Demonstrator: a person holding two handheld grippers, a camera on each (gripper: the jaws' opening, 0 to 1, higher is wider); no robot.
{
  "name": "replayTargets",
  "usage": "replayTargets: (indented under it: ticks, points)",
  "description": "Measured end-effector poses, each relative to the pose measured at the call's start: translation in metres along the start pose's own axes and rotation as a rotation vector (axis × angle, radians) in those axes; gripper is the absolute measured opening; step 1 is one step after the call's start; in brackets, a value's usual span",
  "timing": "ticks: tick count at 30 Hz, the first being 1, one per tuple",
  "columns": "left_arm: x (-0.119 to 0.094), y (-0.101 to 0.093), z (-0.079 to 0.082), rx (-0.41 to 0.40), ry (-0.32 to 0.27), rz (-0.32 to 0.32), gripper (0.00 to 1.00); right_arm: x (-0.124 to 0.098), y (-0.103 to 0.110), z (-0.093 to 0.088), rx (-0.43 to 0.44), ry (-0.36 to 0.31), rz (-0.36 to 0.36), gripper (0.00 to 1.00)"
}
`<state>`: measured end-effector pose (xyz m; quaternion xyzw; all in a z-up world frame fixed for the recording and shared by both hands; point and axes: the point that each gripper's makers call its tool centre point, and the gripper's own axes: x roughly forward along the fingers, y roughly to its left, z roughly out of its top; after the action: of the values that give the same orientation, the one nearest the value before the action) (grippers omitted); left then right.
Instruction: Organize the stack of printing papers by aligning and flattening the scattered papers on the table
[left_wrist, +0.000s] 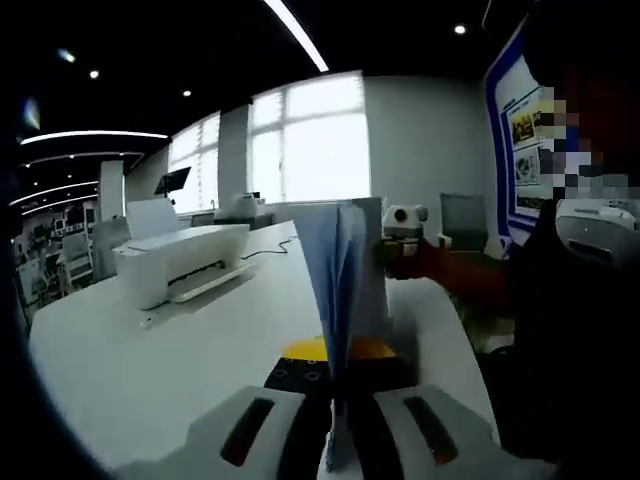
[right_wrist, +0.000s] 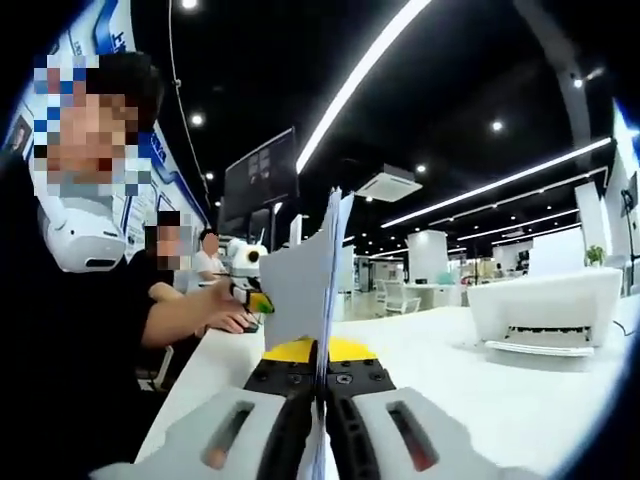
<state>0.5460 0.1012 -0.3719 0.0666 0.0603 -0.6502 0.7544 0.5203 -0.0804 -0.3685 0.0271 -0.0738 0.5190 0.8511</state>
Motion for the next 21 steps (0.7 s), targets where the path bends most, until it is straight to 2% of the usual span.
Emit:
replayTargets:
  ticks: [10, 12, 16, 18, 20, 21]
  points:
    - [-0.005, 0.004, 0.019, -0.018, -0.035, 0.016, 0.06, 0.002, 0.006, 0.025, -0.027, -0.012, 0.017, 0.0]
    - [-0.004, 0.003, 0.016, -0.025, -0.034, 0.008, 0.06, 0.001, 0.005, 0.023, -0.022, -0.007, 0.015, 0.0]
    - [0.002, 0.0, -0.003, -0.004, -0.006, 0.001, 0.07, -0.003, 0.002, 0.003, -0.006, 0.011, 0.009, 0.0]
    - [0.002, 0.001, -0.001, 0.032, -0.057, 0.024, 0.1, -0.005, 0.003, -0.004, 0.012, 0.006, 0.007, 0.01]
    - [0.002, 0.004, -0.006, -0.005, -0.037, 0.041, 0.19, -0.006, -0.004, -0.007, 0.028, 0.006, -0.041, 0.18]
    - [0.002, 0.005, -0.005, -0.004, -0.041, 0.041, 0.2, -0.006, -0.004, -0.007, 0.03, 0.006, -0.039, 0.2]
